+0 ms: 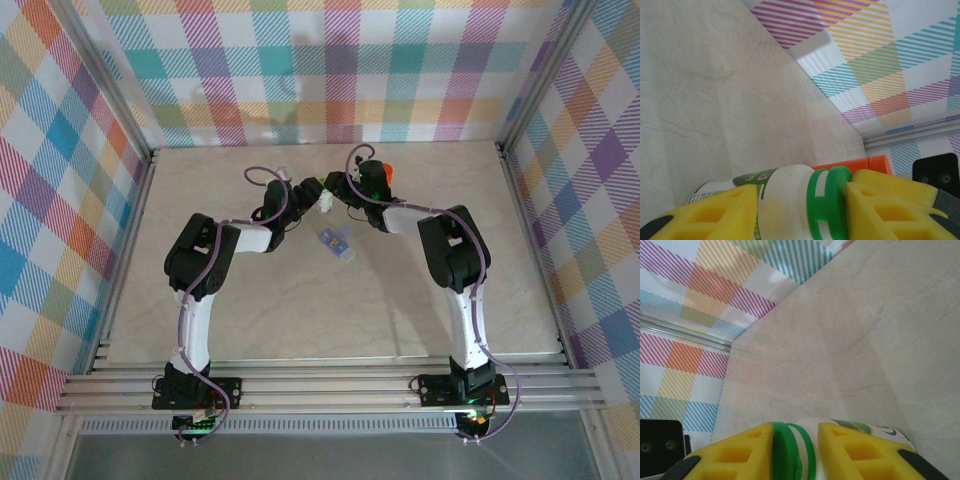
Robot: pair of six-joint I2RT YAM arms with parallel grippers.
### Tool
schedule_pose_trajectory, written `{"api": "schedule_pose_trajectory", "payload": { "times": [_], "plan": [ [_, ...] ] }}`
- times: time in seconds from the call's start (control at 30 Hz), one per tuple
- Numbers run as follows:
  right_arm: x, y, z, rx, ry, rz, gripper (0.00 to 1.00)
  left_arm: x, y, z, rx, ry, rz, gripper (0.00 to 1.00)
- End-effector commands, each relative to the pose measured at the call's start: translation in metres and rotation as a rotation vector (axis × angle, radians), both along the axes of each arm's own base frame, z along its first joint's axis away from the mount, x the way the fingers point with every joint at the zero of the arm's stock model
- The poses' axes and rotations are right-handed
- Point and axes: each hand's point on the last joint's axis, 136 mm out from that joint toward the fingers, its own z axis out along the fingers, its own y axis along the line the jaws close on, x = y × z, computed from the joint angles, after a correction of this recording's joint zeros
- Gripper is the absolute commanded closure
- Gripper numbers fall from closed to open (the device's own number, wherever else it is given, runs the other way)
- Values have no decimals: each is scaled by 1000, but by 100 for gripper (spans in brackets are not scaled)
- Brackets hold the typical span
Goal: Sort the pills into containers
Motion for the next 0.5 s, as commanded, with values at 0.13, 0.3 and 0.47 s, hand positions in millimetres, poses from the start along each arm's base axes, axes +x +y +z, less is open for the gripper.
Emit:
{"api": "schedule_pose_trajectory", "payload": {
  "times": [0.13,0.3,0.47],
  "plan": [
    [-93,-22,-140,-441,380,146,64,-89,23,-160,262,505,-62,54],
    [-91,-17,-130,-440,311,253,63,-84,21,-159,288,506,-80,54],
    [-71,-14,-84,-219,261,309,67,-77,17,-147,284,486,-95,54]
  ]
}}
